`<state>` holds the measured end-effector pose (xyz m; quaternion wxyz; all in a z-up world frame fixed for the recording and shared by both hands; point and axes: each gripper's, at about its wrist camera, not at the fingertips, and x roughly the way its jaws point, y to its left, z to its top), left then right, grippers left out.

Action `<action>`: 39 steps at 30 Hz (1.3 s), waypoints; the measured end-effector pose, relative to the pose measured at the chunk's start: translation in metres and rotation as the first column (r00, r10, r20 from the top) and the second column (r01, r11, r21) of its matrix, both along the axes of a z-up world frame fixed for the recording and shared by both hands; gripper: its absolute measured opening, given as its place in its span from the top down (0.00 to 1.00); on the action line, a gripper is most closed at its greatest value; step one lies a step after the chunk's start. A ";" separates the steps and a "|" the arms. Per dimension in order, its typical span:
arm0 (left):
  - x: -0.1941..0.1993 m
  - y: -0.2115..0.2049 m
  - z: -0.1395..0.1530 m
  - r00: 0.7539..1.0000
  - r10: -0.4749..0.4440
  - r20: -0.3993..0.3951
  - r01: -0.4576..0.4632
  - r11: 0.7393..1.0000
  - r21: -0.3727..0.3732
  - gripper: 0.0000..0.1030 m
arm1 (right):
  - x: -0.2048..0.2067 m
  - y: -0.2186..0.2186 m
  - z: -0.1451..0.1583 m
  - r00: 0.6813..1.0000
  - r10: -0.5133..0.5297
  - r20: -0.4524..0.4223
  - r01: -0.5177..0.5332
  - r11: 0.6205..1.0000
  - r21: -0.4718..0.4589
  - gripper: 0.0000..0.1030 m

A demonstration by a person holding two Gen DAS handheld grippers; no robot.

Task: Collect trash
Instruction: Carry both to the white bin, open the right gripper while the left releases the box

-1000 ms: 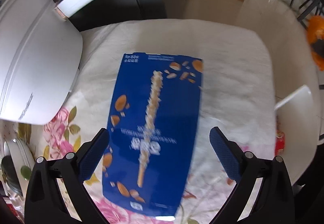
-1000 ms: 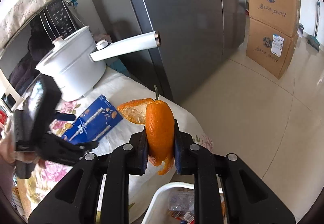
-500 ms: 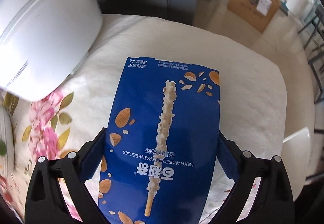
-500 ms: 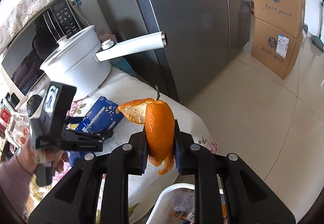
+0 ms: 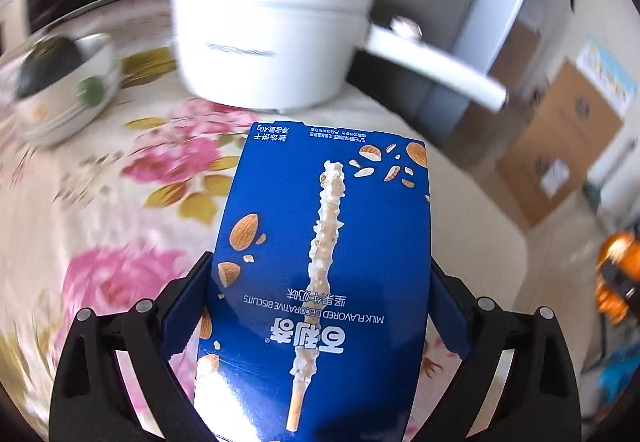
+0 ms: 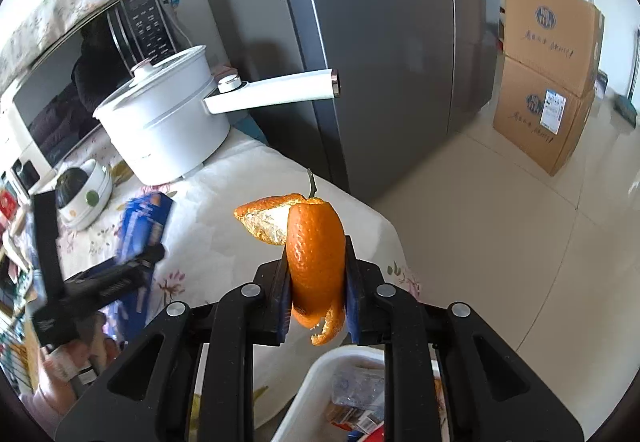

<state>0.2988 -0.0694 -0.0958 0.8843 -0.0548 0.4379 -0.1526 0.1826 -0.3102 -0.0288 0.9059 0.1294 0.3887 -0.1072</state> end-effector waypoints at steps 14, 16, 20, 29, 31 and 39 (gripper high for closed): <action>-0.100 0.018 0.028 0.982 0.183 0.056 -0.161 0.947 -0.278 0.10 | -0.062 -0.007 0.001 1.000 -0.023 0.019 0.024 0.998 -0.057 0.81; -0.111 0.013 0.030 0.983 0.173 0.057 -0.149 0.944 -0.293 0.10 | -0.071 -0.009 0.002 0.999 -0.027 0.021 0.028 0.998 -0.063 0.81; -0.138 0.005 0.034 0.987 0.148 0.056 -0.124 0.943 -0.307 0.10 | -0.092 -0.019 0.004 0.999 -0.047 0.025 0.049 0.996 -0.071 0.80; -0.187 -0.020 0.033 0.997 0.052 0.057 -0.033 0.954 -0.297 0.10 | -0.138 -0.033 -0.027 0.993 -0.113 -0.036 0.112 0.993 -0.024 0.76; -0.193 -0.026 0.030 0.998 0.029 0.050 -0.013 0.957 -0.288 0.10 | -0.142 -0.036 -0.032 0.990 -0.135 -0.049 0.134 0.991 -0.018 0.61; -0.209 -0.050 0.024 0.998 -0.047 0.033 0.054 0.961 -0.271 0.10 | -0.168 -0.051 -0.020 0.974 -0.226 -0.002 0.226 0.974 -0.018 0.38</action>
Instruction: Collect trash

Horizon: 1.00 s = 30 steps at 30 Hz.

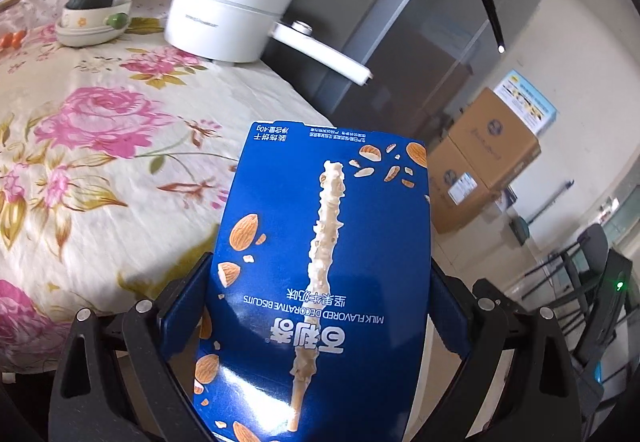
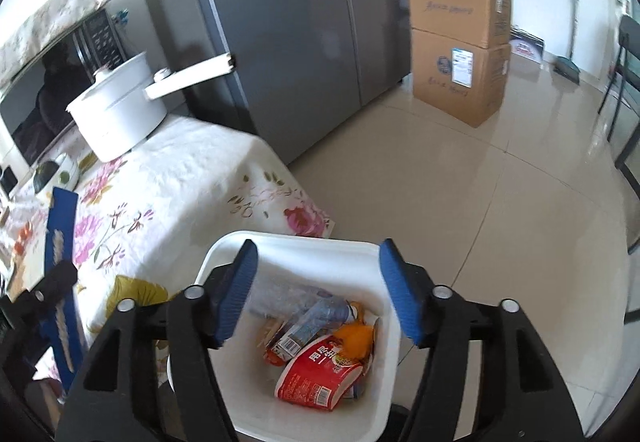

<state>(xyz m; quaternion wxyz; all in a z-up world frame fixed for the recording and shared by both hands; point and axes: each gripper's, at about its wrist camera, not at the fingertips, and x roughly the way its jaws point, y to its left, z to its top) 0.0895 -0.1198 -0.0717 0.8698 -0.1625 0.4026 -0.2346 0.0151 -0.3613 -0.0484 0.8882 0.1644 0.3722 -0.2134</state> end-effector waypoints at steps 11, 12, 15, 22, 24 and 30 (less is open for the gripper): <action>-0.008 -0.050 -0.005 0.993 -0.118 -0.012 0.119 0.992 0.052 0.09 | -0.032 -0.030 0.010 0.982 -0.186 0.020 0.187 0.974 -0.124 0.10; -0.006 -0.056 -0.005 0.992 -0.129 -0.011 0.129 0.990 0.063 0.09 | -0.033 -0.031 0.010 0.981 -0.194 0.022 0.195 0.973 -0.126 0.09; -0.001 -0.073 -0.006 0.987 -0.160 -0.016 0.161 0.982 0.096 0.09 | -0.033 -0.034 0.010 0.979 -0.202 0.023 0.204 0.971 -0.129 0.08; 0.002 -0.087 -0.007 0.979 -0.203 -0.030 0.205 0.972 0.116 0.08 | -0.040 -0.037 0.017 0.965 -0.255 0.057 0.261 0.949 -0.175 0.07; 0.001 -0.086 -0.007 0.979 -0.204 -0.024 0.205 0.971 0.121 0.08 | -0.045 -0.041 0.018 0.958 -0.279 0.068 0.286 0.944 -0.165 0.07; -0.010 -0.080 0.005 0.982 -0.183 0.055 0.170 0.969 0.177 0.08 | -0.050 -0.041 0.019 0.953 -0.291 0.088 0.302 0.938 -0.168 0.07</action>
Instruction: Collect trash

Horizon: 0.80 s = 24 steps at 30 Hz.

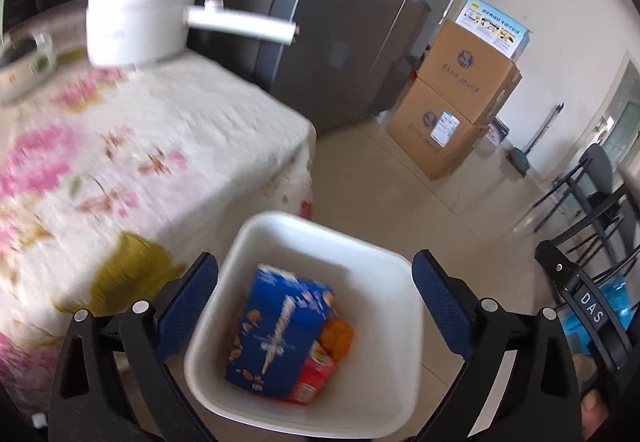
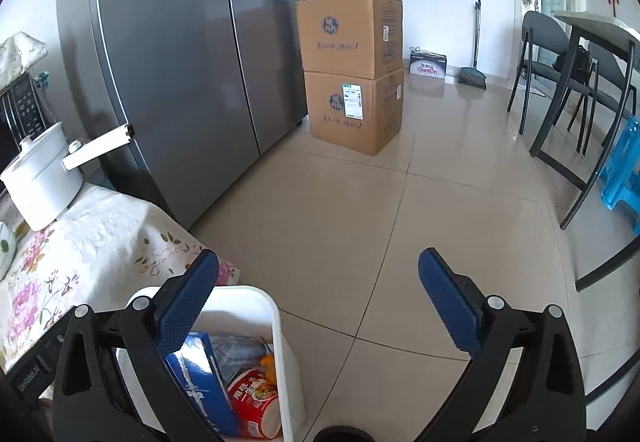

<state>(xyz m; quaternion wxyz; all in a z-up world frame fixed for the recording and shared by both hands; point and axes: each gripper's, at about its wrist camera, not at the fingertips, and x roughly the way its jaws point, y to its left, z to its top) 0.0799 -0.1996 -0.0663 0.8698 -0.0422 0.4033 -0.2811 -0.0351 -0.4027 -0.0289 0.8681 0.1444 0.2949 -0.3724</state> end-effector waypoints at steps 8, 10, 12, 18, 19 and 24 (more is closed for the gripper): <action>-0.051 0.022 0.055 0.887 0.096 0.452 -0.151 0.985 0.088 0.06 | -0.024 0.035 0.026 0.986 0.005 0.169 0.017 0.991 -0.130 0.07; -0.056 0.029 0.058 0.871 0.100 0.481 -0.154 0.985 0.072 0.06 | -0.026 0.039 0.024 0.985 0.004 0.170 0.017 0.993 -0.119 0.07; -0.053 0.036 0.055 0.907 0.086 0.411 -0.124 0.990 0.067 0.06 | -0.025 0.043 0.021 0.988 0.013 0.156 0.003 0.995 -0.103 0.07; -0.049 0.054 0.029 0.950 0.110 0.292 -0.154 0.979 0.134 0.06 | -0.014 0.058 0.009 0.993 0.092 0.076 -0.086 0.993 -0.080 0.07; -0.049 0.054 0.026 0.952 0.112 0.286 -0.157 0.977 0.142 0.06 | -0.012 0.061 0.008 0.992 0.107 0.068 -0.101 0.991 -0.084 0.07; -0.044 0.068 0.020 0.952 0.159 0.261 -0.205 0.966 0.158 0.06 | -0.002 0.085 0.006 0.985 0.165 0.043 -0.158 0.980 -0.124 0.07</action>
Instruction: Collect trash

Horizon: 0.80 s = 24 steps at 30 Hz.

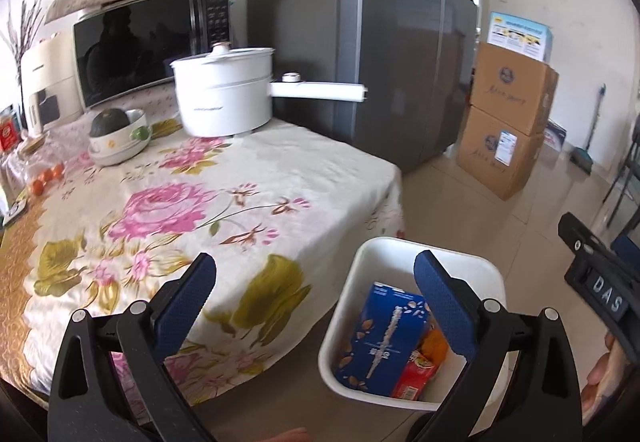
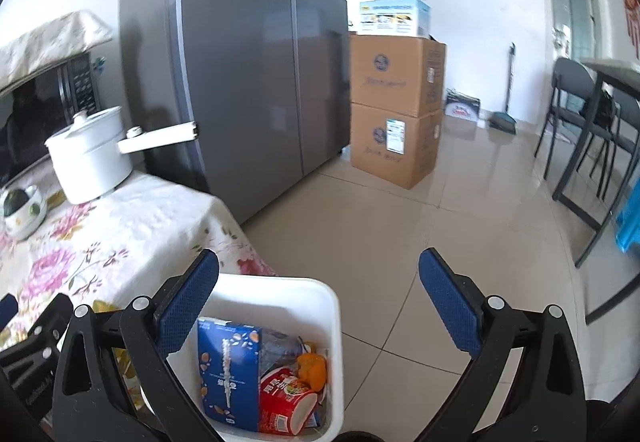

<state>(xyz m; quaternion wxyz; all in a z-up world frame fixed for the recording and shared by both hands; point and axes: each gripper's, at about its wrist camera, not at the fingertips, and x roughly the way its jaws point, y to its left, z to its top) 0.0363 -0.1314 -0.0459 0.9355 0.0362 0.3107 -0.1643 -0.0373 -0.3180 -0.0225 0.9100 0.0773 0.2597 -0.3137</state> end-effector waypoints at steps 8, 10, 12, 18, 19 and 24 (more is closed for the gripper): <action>0.012 0.024 -0.003 0.997 0.065 -0.031 -0.066 0.998 -0.014 0.06 | 0.013 0.023 -0.003 0.998 0.050 -0.023 -0.051 0.997 -0.051 0.07; 0.013 0.027 -0.004 0.997 0.069 -0.040 -0.070 0.997 -0.016 0.06 | 0.015 0.024 -0.004 0.998 0.051 -0.030 -0.053 0.997 -0.055 0.07; 0.015 0.029 -0.005 0.996 0.072 -0.048 -0.073 0.997 -0.019 0.06 | 0.016 0.024 -0.006 0.998 0.053 -0.037 -0.055 0.997 -0.052 0.07; 0.016 0.030 -0.005 0.996 0.076 -0.055 -0.078 0.997 -0.024 0.06 | 0.016 0.024 -0.007 0.997 0.056 -0.043 -0.059 0.997 -0.054 0.07; 0.015 0.030 -0.005 0.995 0.076 -0.056 -0.078 0.997 -0.023 0.06 | 0.016 0.024 -0.008 0.997 0.058 -0.044 -0.060 0.997 -0.055 0.07; 0.016 0.029 -0.006 0.995 0.075 -0.065 -0.076 0.997 -0.020 0.06 | 0.017 0.024 -0.009 0.997 0.062 -0.050 -0.064 0.996 -0.054 0.07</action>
